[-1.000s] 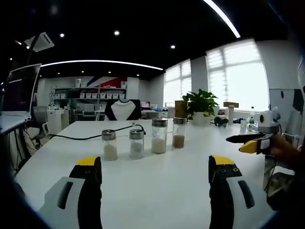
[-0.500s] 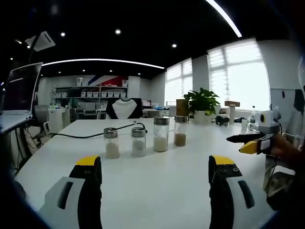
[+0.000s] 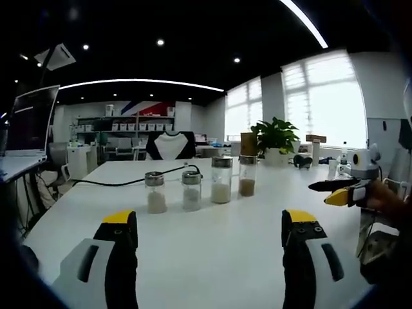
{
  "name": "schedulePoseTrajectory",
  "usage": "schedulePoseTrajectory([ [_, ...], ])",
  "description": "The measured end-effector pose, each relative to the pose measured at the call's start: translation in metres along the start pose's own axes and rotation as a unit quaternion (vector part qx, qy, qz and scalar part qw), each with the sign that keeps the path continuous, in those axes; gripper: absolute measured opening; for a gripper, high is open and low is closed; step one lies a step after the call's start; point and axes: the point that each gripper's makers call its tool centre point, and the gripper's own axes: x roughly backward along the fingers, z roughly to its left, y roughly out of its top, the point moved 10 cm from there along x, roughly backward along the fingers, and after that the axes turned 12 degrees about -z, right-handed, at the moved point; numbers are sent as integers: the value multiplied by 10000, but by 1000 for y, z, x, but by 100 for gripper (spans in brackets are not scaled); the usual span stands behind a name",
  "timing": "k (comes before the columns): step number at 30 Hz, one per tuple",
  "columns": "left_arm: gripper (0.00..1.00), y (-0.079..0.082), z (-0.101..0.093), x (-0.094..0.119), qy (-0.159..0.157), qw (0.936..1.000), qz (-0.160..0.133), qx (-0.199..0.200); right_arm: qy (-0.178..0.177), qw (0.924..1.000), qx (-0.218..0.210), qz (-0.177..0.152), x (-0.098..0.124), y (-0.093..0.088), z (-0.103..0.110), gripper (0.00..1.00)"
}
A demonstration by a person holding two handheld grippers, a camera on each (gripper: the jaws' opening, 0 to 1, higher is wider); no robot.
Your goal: Rotate the seasoning bottle until the label or dispensing opening points toward the visible target arrow and the bottle remains upright within the marked orientation range
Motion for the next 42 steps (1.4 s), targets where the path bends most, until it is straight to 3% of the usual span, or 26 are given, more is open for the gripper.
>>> schedulePoseTrajectory([
  [8,98,-3,-2,-3,-29,10000,46,-11,-4,10000,35,-80,1,3,0,89],
  [9,98,-6,-1,-1,20,9993,285,-259,-18,10000,35,-69,2,3,0,89],
  [11,99,-8,0,-2,116,9981,429,-433,-29,10000,38,-56,2,2,-1,89],
  [15,98,-8,2,-1,53,9993,311,-212,-45,10000,58,-19,3,1,-1,89],
  [22,98,-8,15,1,213,9992,321,-103,19,10000,55,-69,5,2,1,89],
  [25,98,-2,17,-1,175,9998,65,52,45,10000,70,-14,3,2,2,89],
  [32,98,14,24,-13,107,9996,-15,-243,84,9998,140,-86,0,8,4,88],
  [38,100,15,27,-20,270,9985,-78,-475,85,9997,146,-200,-1,15,5,88],
  [42,99,15,29,-29,232,9988,-160,-391,136,9996,153,-200,-1,15,6,88],
])
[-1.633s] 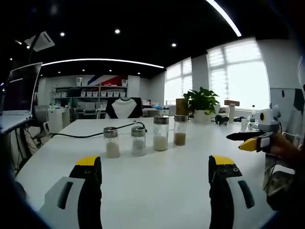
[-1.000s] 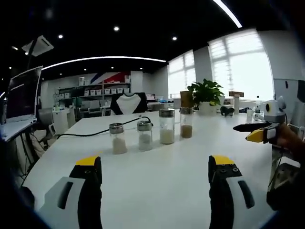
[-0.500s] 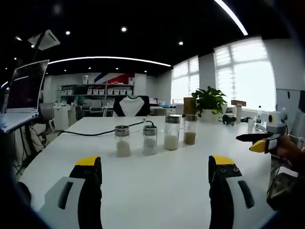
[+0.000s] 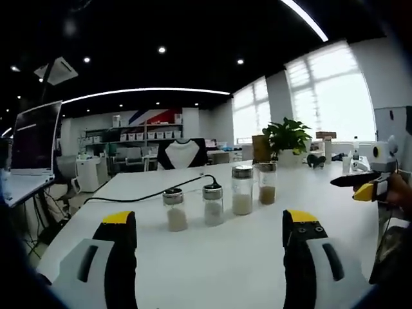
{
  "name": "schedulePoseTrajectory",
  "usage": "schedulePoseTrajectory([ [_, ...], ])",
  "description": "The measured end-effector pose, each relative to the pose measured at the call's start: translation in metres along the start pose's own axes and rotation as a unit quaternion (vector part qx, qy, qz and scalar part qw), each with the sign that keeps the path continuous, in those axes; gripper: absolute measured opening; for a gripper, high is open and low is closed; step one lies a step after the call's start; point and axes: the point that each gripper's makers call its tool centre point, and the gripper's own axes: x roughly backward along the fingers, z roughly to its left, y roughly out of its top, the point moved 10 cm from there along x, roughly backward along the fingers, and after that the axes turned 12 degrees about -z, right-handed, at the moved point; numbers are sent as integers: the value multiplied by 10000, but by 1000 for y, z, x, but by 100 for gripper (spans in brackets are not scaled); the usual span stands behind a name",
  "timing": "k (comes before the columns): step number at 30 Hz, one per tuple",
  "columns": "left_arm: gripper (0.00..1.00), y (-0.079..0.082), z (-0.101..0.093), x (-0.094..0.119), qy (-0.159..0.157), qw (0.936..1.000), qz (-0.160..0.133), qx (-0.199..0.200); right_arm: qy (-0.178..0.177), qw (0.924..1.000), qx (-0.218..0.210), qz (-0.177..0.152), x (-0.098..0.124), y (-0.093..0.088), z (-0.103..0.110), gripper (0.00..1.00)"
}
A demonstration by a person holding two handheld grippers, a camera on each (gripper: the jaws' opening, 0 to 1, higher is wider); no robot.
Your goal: Rotate the seasoning bottle until the label or dispensing opening points toward the visible target arrow and the bottle remains upright within the marked orientation range
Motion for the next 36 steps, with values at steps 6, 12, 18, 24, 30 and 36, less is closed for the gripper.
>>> schedulePoseTrajectory([
  [6,98,18,14,-27,-65,9996,-113,-251,115,9999,69,107,1,-2,5,88],
  [12,97,25,29,-56,-80,9993,-91,-350,7,9999,-1,136,5,-5,7,88],
  [18,96,23,37,-85,-255,9987,44,-432,-117,9998,45,180,10,-4,4,88],
  [24,95,18,55,-122,-173,9984,-98,-536,-213,9996,39,186,12,-4,2,88],
  [30,92,-12,62,-131,366,9990,158,-197,-263,9994,8,213,13,-6,1,88],
  [36,90,-25,64,-140,624,9980,116,-50,-346,9991,12,263,15,-6,-3,88],
])
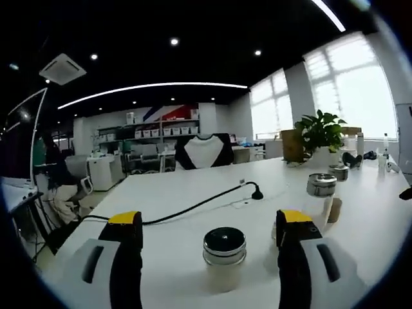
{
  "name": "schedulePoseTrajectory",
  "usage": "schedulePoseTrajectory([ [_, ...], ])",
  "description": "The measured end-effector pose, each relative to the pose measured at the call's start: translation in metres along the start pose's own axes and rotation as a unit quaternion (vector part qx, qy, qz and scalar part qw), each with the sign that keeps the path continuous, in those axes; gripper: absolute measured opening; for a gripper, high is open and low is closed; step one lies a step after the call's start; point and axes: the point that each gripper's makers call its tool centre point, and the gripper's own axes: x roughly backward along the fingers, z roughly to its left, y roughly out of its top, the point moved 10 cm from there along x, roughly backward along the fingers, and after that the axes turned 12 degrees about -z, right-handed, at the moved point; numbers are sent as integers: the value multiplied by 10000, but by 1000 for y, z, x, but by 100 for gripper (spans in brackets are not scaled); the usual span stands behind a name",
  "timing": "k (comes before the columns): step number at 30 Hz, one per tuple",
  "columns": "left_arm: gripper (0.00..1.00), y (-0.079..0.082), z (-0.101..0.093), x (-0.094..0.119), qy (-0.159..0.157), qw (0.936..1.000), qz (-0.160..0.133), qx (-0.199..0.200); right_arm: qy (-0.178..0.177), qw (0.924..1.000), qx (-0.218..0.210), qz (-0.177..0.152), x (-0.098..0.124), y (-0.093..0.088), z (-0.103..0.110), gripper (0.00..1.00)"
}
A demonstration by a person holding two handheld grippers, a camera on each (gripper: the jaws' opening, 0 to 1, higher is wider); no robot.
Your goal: Rotate the seasoning bottle until the label or dispensing opening points toward the visible target arrow and the bottle remains upright within the marked orientation range
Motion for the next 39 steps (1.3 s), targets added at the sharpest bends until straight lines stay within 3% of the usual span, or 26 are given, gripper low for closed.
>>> schedulePoseTrajectory([
  [9,84,-20,-4,-2,172,9997,177,-94,-73,10000,-1,31,1,-3,-1,88],
  [14,72,-32,-4,5,378,9986,347,-148,-73,9999,-77,85,1,-9,0,87],
  [20,64,-35,0,-4,167,9994,273,-99,2,9998,-101,189,-2,-12,2,86],
  [24,52,-43,-6,-3,176,9993,317,-126,0,9997,-107,205,-5,-13,2,85],
  [27,44,-45,-12,-5,39,9994,257,-241,-45,9998,-187,32,-3,-9,0,83],
  [35,45,-54,-15,-12,-287,9983,259,-433,-93,9997,-244,31,0,-15,-1,84],
  [39,40,-53,-11,-13,-147,9990,174,-375,-45,9996,-279,71,-1,-17,2,84],
])
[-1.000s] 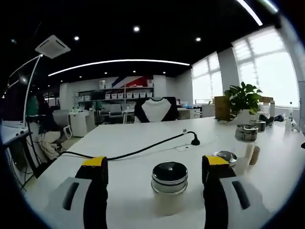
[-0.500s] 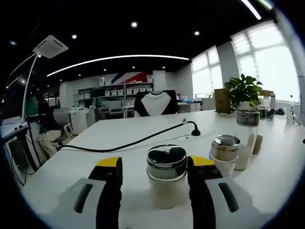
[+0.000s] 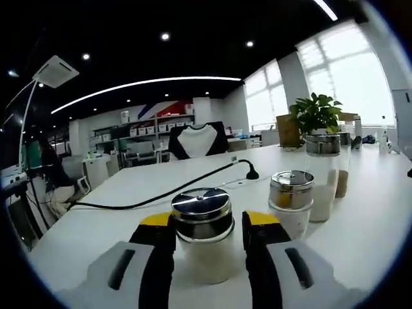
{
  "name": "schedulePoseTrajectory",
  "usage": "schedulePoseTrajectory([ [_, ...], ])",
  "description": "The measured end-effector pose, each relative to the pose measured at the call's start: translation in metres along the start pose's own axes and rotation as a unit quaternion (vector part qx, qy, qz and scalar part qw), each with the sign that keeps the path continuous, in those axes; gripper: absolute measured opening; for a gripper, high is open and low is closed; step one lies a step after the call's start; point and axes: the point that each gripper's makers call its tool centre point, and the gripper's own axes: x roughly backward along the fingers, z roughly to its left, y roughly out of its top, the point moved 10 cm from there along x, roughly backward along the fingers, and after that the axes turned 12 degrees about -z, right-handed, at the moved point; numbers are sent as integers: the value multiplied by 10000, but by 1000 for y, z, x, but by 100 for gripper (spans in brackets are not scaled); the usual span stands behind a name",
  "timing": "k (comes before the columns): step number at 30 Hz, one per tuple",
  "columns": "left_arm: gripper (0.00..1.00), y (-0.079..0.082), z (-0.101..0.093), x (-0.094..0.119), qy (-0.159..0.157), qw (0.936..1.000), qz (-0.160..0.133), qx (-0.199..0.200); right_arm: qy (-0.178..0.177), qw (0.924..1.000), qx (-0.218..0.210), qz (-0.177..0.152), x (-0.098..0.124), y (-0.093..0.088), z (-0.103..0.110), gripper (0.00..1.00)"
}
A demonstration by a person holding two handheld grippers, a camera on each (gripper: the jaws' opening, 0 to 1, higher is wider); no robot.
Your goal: Rotate the seasoning bottle until the label or dispensing opening points toward the visible target arrow and the bottle remains upright within the marked orientation range
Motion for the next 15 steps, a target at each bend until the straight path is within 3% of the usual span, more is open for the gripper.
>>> schedulePoseTrajectory([
  [5,37,-2,3,-1,71,9997,-30,233,-43,10000,-5,-12,1,0,-3,84],
  [10,37,-3,4,-1,86,9996,-56,249,-74,10000,-33,-59,2,1,-4,83],
  [12,37,-2,4,4,342,9993,-42,149,-69,10000,-29,-50,2,1,-4,83],
  [15,37,-3,6,4,270,9993,-113,211,-77,9999,-39,-65,3,1,-4,83],
])
